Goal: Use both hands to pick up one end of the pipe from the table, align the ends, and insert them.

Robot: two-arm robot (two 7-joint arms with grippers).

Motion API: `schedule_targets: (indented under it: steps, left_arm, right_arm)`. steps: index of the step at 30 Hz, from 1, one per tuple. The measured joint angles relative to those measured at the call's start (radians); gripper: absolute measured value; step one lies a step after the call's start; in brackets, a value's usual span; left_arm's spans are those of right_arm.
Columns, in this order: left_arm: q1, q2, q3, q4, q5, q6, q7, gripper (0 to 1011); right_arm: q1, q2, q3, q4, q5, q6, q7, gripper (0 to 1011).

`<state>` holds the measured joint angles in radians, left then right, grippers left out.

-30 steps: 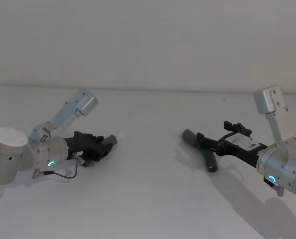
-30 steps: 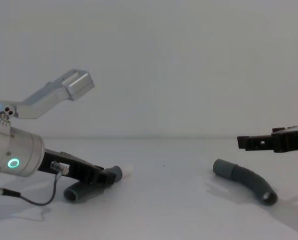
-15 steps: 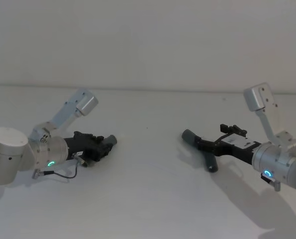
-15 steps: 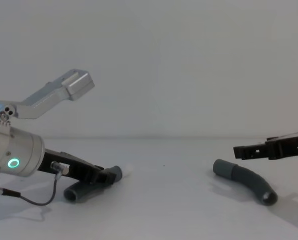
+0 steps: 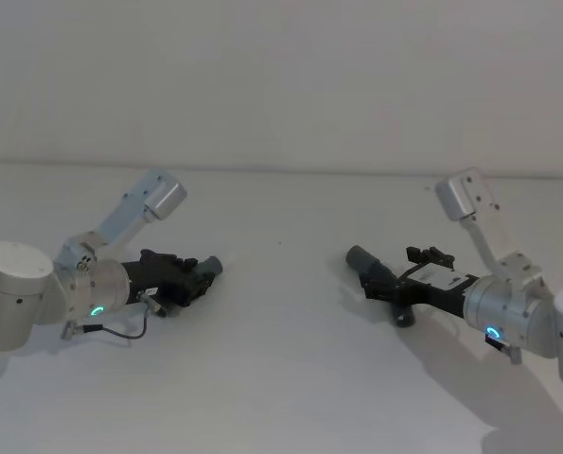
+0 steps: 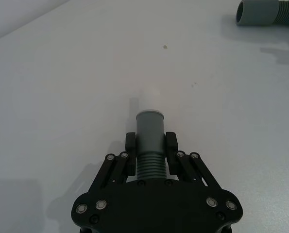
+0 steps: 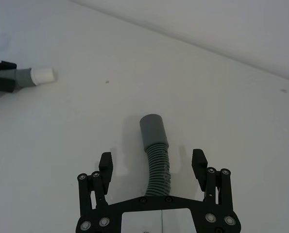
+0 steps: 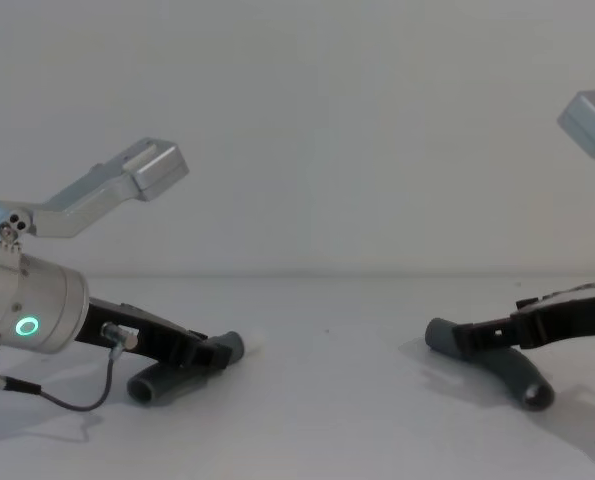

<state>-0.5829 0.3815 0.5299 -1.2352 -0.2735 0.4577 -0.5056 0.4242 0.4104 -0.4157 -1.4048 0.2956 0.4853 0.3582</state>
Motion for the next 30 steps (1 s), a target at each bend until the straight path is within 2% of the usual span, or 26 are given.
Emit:
schedule_targets:
  steps: [16, 30]
  left_arm:
    - [0.000, 0.000, 0.000, 0.000, 0.000, 0.000, 0.000, 343]
    - [0.000, 0.000, 0.000, 0.000, 0.000, 0.000, 0.000, 343]
  right_arm:
    - [0.028, -0.014, -0.030, 0.048, -0.038, 0.001, 0.011, 1001]
    - [0.039, -0.026, -0.033, 0.073, -0.049, 0.020, 0.022, 1001]
